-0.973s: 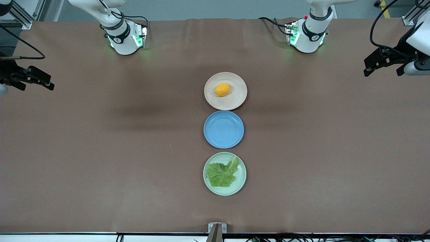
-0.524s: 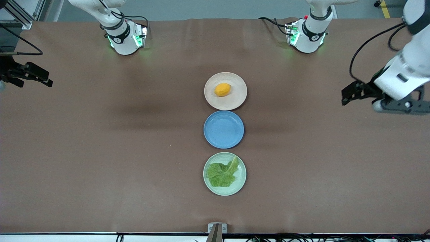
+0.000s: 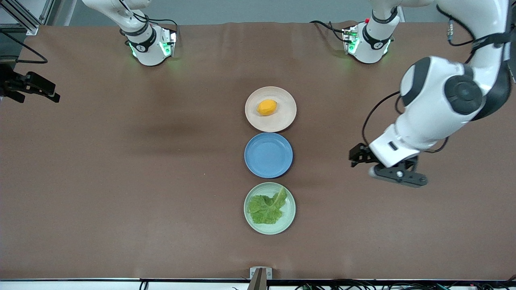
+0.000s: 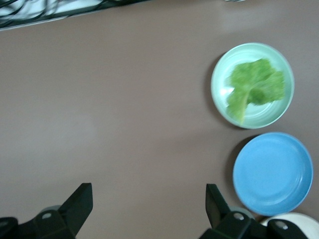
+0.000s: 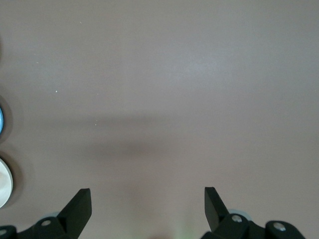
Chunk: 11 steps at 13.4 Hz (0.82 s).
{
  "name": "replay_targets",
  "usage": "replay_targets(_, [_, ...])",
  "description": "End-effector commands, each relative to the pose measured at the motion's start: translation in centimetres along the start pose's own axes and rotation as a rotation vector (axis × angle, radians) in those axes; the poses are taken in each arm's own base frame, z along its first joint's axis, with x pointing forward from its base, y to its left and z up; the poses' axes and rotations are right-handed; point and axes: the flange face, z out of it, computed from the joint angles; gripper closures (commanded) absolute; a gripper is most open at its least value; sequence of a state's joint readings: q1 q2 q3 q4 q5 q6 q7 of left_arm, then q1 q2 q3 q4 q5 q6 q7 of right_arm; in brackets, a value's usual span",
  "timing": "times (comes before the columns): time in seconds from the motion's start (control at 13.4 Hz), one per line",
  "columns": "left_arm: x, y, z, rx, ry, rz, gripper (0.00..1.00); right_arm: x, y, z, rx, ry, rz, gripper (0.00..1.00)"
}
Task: Pick lemon and lettuce from plates
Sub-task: 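Reach the left gripper to the lettuce while the right gripper reaches the lemon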
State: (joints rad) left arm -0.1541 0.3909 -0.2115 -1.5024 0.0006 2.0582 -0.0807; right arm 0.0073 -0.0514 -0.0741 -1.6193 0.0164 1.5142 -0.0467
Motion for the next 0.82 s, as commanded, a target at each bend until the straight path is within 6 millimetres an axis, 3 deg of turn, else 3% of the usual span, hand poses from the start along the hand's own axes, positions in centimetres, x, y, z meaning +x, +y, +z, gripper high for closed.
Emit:
replay_targets(0.0, [1.5,2.1,4.0,-0.014,0.037,0.035,0.00,1.4,0.0,2.5,-0.004,-0.057,-0.005,0.00])
replay_targets(0.15, [2.0,3.1,6.7,0.021,0.075,0.109,0.00,1.1,-1.1,2.8,0.029,-0.085,0.074,0.00])
replay_targets(0.3, [1.9,5.5,9.3,0.054,0.094,0.189,0.00,0.8,-4.3,2.9,0.059,-0.106,0.261,0.00])
replay_targets(0.37, [1.8,5.6,11.2,0.046,0.082,0.185,0.00,0.7,-7.0,3.2,0.049,-0.110,0.325,0.00])
replay_targets(0.52, [1.2,8.9,14.9,0.016,0.097,0.211,0.03,0.2,-13.1,3.8,0.027,-0.106,0.458,0.00])
replay_targets(0.6, [0.9,10.8,16.9,0.001,0.120,0.224,0.10,-0.4,-16.6,4.5,0.014,-0.106,0.529,0.00])
replay_targets(0.75, [0.8,12.4,19.7,-0.037,0.190,0.199,0.14,-1.8,-23.6,7.6,-0.002,-0.093,0.639,0.00])
